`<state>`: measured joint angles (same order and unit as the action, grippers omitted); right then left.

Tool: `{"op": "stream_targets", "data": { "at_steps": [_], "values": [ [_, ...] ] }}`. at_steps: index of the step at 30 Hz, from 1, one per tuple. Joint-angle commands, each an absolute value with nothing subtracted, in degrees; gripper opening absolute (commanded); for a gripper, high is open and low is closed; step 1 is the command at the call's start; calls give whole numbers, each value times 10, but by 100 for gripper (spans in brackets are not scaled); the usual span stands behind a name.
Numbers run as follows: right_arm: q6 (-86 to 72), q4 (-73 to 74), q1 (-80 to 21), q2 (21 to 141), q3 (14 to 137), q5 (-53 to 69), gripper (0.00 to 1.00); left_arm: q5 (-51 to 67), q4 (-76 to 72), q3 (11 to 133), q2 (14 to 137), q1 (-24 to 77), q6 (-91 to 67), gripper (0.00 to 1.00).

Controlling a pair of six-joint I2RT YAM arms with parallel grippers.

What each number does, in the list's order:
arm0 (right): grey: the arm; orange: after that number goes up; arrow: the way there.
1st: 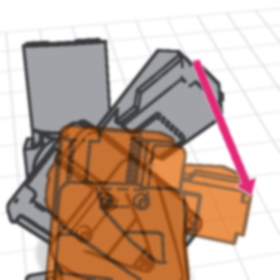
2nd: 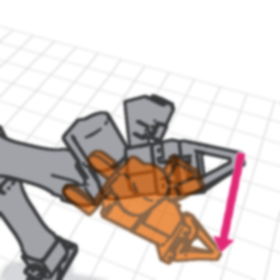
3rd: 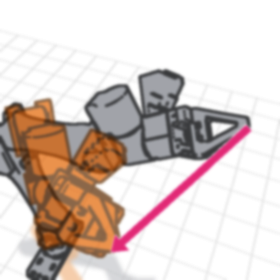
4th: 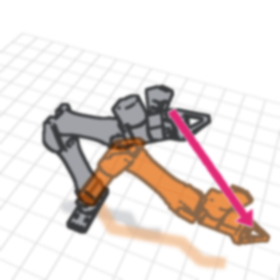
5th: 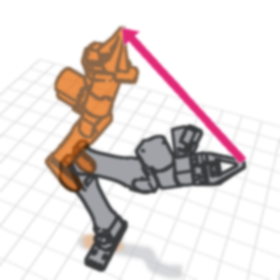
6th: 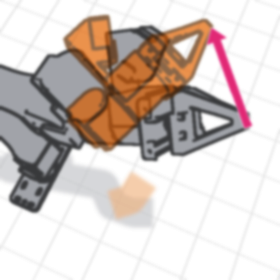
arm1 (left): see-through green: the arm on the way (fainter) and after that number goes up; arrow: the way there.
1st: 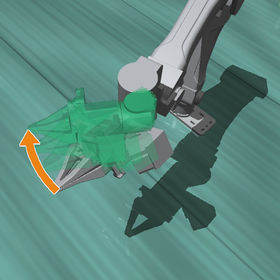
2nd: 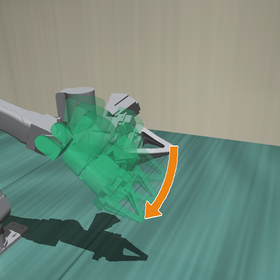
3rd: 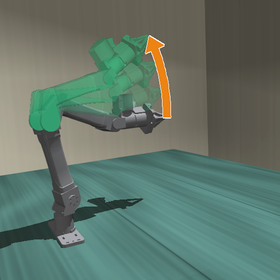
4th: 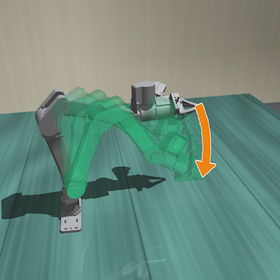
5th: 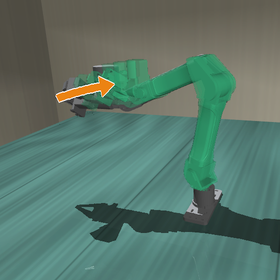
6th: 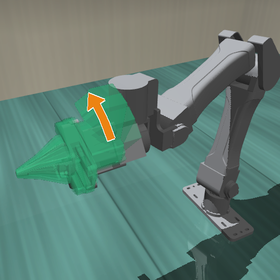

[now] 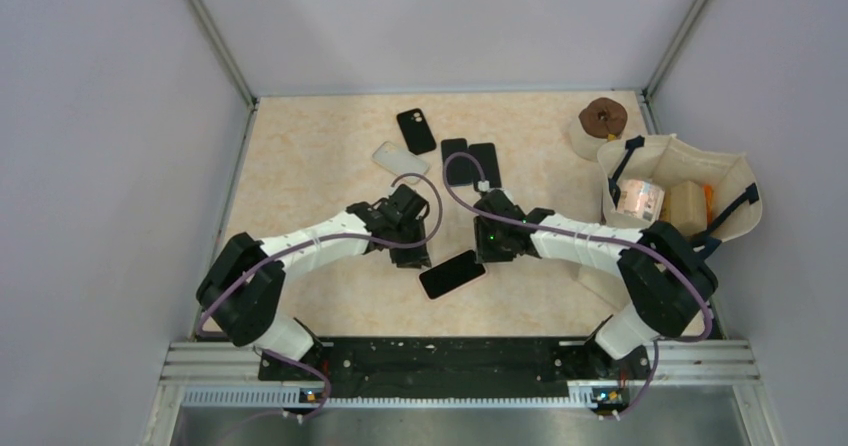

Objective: Put the phone into the phone case

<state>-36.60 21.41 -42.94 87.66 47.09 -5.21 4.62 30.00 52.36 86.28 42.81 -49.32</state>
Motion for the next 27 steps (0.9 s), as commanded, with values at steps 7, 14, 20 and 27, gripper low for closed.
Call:
{"op": "stream_targets", "data": {
  "at_steps": [7,14,20,27],
  "values": [
    [-337,219,-426,943,487,-40,33,19,322,566,883,428,-468,33],
    [-343,247,-442,965,433,-75,29,11,335,576,879,408,-444,33],
    [-373,262,-488,1012,402,-103,27,10,351,604,895,402,-419,33],
    [-410,265,-516,1033,376,-90,25,16,351,612,905,396,-402,34]
  ]
}}
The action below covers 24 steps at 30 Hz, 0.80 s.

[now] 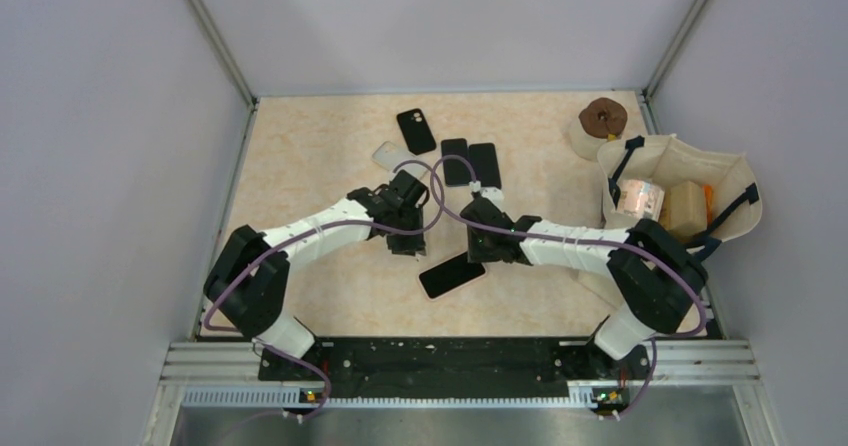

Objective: Put the phone into the phone case

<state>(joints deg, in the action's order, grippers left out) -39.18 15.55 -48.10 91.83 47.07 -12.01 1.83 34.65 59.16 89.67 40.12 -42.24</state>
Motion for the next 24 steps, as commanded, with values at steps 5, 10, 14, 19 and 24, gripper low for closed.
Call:
{"op": "stream_targets", "data": {
  "at_steps": [5,10,14,19,24],
  "values": [
    [-418,264,-501,984,385,-80,32,44,339,613,921,397,-381,34],
    [-404,265,-443,879,457,-46,48,72,319,618,938,403,-349,38],
    [-388,290,-430,841,511,-37,52,92,317,647,968,410,-326,39],
    [-410,277,-429,796,468,-3,56,104,327,675,1002,435,-266,46],
    [-446,258,-427,731,408,-2,52,104,328,699,1028,446,-222,60]
  ]
}}
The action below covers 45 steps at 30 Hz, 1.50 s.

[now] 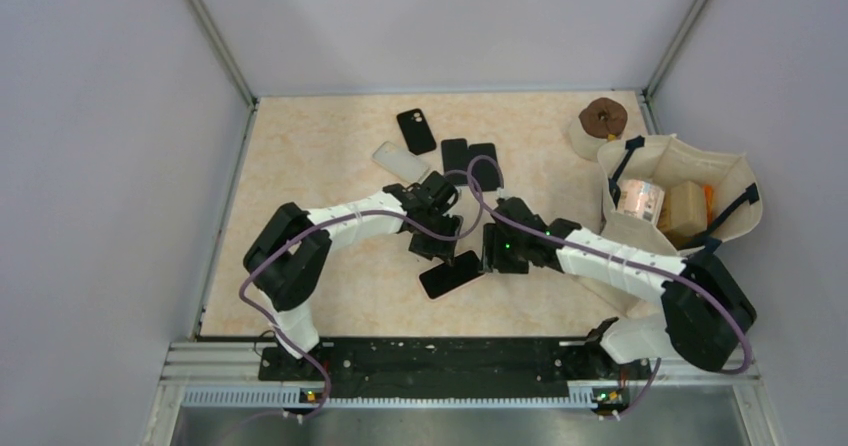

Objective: Put the phone into the phone case

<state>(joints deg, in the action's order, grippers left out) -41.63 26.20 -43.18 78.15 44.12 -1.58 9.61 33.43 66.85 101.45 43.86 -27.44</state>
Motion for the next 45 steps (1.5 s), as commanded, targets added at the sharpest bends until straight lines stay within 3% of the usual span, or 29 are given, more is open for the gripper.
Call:
{"op": "stream_targets", "data": {
  "at_steps": [1,10,18,23,25,30,39,45],
  "values": [
    [-451,256,-426,723,400,-2,50,103,327,705,1031,446,-218,63],
    [-495,174,-426,732,335,61,27,86,326,721,1043,446,-213,66],
    [-493,130,-426,812,376,22,27,58,312,678,1001,446,-227,68],
    [-447,116,-391,906,458,22,28,50,292,642,969,446,-231,77],
    [-434,117,-378,922,491,22,28,52,282,632,956,446,-232,90],
    [-423,134,-372,905,505,26,36,57,261,630,947,446,-245,99],
    [-440,163,-338,763,447,4,67,-69,289,662,994,500,-301,99],
    [-448,183,-317,689,427,-21,75,-87,301,680,1025,528,-294,99]
  ]
}}
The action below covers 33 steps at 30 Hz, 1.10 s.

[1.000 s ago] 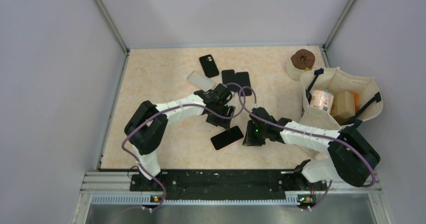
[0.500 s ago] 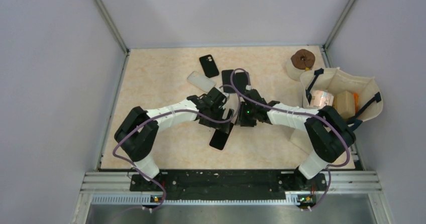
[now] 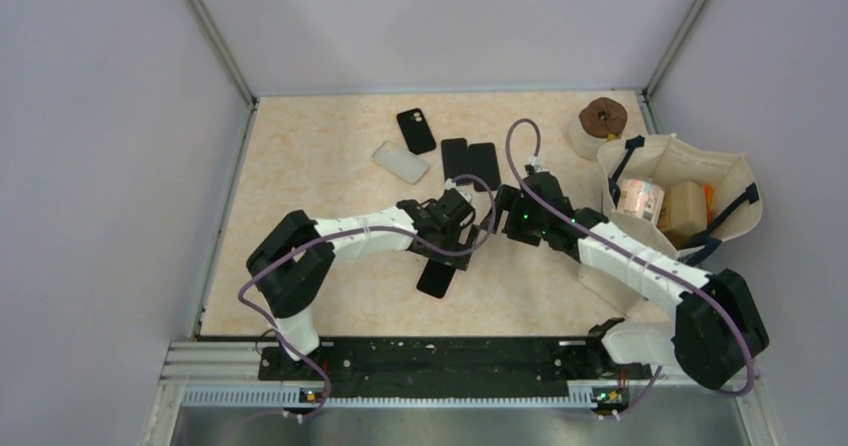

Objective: Put the phone into the phone case

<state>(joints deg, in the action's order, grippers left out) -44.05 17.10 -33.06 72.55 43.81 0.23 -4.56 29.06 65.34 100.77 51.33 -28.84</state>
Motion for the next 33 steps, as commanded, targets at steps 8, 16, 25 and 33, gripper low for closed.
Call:
{"op": "stream_targets", "data": {
  "at_steps": [8,16,25,33],
  "values": [
    [-452,187,-316,657,421,-17,76,-157,335,686,1054,554,-298,96],
    [-442,197,-316,637,429,-22,76,-161,330,674,1067,558,-326,52],
    [-416,205,-316,656,466,-26,76,-255,383,669,991,450,-406,28],
    [-389,182,-316,728,506,-7,76,-247,394,705,1003,252,-392,27]
  ]
}}
